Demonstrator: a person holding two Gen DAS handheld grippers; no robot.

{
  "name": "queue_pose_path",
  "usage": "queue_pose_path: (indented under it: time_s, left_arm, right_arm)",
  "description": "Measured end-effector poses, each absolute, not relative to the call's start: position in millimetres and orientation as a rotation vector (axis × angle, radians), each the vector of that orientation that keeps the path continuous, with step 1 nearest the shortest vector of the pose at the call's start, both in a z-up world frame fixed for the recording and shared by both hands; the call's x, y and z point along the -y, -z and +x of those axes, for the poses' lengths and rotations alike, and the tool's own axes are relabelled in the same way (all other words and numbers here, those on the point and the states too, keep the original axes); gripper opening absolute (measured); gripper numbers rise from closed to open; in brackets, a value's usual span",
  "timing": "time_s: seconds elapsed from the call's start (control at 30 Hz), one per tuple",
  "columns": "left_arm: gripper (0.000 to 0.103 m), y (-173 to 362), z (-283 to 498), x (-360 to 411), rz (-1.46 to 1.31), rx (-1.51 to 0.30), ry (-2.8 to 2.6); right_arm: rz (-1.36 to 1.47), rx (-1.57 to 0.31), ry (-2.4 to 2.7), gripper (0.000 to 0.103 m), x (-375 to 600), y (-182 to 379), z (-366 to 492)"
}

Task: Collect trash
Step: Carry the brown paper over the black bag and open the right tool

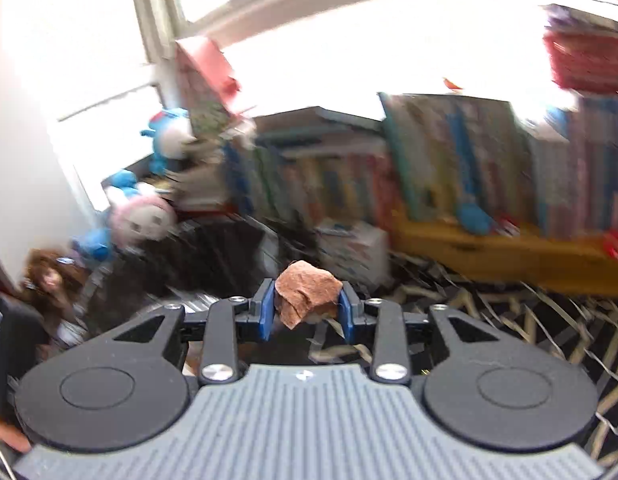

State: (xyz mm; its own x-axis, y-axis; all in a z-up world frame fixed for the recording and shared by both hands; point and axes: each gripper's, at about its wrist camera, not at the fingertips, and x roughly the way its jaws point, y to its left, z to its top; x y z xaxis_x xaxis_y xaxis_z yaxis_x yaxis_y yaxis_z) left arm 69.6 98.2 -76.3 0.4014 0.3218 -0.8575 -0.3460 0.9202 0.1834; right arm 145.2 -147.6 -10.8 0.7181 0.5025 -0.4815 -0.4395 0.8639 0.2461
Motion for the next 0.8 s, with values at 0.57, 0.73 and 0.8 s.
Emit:
queue_pose_path:
  time_s: [0.57, 0.73, 0.8]
  left_arm:
    - [0.070, 77.1, 67.4, -97.5, -0.030, -1.063, -0.421]
    - [0.070, 77.3, 67.6, -97.1, -0.031, -1.061, -0.422]
    - [0.070, 77.3, 67.5, -97.2, -0.031, -1.061, -0.422]
  right_arm:
    - [-0.033, -0.569, -0.743, 0.044, 36.3, -14.0, 192.8]
    - [-0.033, -0.596, -0.731, 0.044, 36.0, -7.1, 201.3]
    - [-0.034, -0.603, -0.725, 0.044, 36.8, -3.8, 201.5]
